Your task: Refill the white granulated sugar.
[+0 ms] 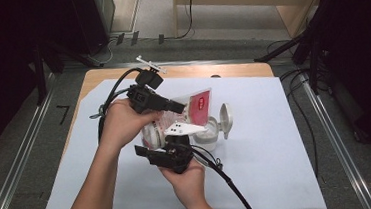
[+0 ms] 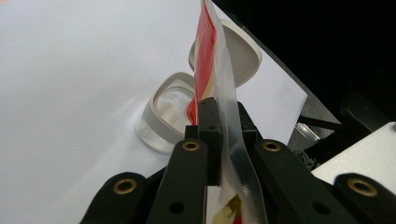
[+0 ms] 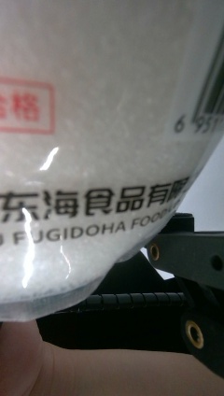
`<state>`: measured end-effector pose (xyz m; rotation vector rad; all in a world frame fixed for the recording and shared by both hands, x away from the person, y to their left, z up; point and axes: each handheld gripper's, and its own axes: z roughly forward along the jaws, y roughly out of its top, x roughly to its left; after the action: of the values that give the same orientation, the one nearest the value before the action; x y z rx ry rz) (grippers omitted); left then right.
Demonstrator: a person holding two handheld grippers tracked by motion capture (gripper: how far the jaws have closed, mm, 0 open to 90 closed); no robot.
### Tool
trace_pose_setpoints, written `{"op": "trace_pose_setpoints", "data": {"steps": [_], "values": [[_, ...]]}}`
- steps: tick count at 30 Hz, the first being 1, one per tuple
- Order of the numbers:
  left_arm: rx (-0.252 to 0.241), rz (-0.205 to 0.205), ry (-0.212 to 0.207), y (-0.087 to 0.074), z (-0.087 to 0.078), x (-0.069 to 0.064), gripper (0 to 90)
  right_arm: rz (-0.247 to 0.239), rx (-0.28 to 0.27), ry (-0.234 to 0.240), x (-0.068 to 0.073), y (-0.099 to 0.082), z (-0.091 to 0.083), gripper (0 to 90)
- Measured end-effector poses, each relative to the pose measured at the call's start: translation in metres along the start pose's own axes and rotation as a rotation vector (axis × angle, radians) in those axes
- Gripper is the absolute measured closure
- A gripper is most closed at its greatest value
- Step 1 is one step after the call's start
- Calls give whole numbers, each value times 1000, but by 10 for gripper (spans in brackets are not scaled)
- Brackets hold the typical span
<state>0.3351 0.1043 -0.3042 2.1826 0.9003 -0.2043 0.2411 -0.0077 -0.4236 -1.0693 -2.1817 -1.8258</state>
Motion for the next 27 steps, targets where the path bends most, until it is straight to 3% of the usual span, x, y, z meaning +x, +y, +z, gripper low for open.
{"op": "trace_pose_setpoints", "data": {"steps": [20,27], "values": [[0,14,3,0,0,-2,874,2,-10,1,1,-1,0,615],[-21,14,11,0,0,-2,874,-2,-14,5,-1,0,1,617]]}}
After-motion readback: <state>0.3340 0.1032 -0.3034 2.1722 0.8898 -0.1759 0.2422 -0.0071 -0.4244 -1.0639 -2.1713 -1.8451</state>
